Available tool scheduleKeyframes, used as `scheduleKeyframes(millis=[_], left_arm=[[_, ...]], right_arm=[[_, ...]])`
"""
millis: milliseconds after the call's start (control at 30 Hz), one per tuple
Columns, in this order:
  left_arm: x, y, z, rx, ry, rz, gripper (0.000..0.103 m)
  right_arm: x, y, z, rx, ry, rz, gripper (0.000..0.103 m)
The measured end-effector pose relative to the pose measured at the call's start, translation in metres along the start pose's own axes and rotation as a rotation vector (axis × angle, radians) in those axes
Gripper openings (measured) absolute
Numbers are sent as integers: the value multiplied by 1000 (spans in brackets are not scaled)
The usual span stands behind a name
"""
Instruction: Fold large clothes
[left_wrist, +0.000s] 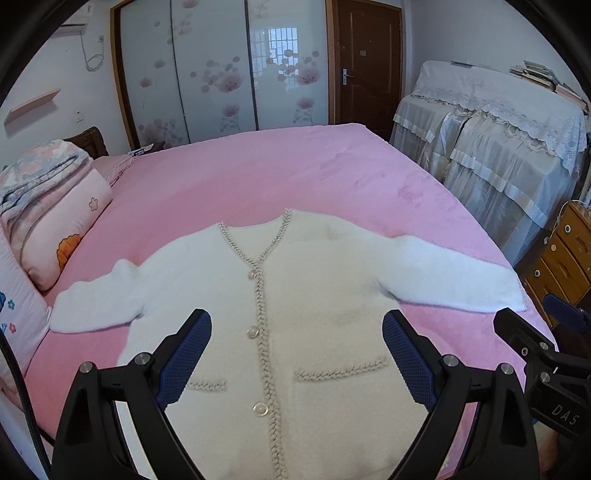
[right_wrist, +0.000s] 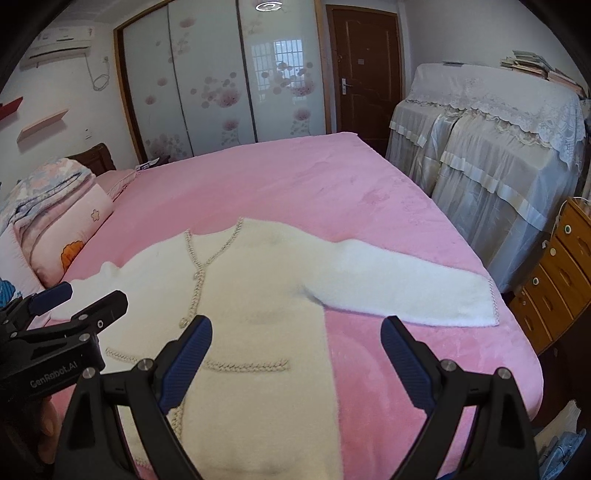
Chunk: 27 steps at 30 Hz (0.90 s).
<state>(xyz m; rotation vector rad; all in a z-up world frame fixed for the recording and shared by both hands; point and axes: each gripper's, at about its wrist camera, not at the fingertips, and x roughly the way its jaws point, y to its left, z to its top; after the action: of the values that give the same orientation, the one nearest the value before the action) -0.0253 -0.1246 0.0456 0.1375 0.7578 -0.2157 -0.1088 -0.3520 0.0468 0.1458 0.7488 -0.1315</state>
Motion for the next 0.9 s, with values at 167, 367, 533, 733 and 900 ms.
scheduleKeyframes(millis=[167, 367, 533, 733, 900], left_arm=[[32, -46, 27, 76, -7, -33, 93], [75, -91, 47, 102, 10, -107, 93], [116, -122, 55, 102, 46, -154, 93], [149, -143, 53, 100, 66, -164, 93], [172, -155, 53, 98, 65, -148, 93]], right_arm=[[25, -50, 19, 69, -7, -91, 93], [53, -113, 26, 200, 0, -175, 93], [78, -165, 20, 343, 38, -230, 93], [97, -202, 12, 428, 54, -301, 93], [113, -223, 7, 472, 68, -352, 93]])
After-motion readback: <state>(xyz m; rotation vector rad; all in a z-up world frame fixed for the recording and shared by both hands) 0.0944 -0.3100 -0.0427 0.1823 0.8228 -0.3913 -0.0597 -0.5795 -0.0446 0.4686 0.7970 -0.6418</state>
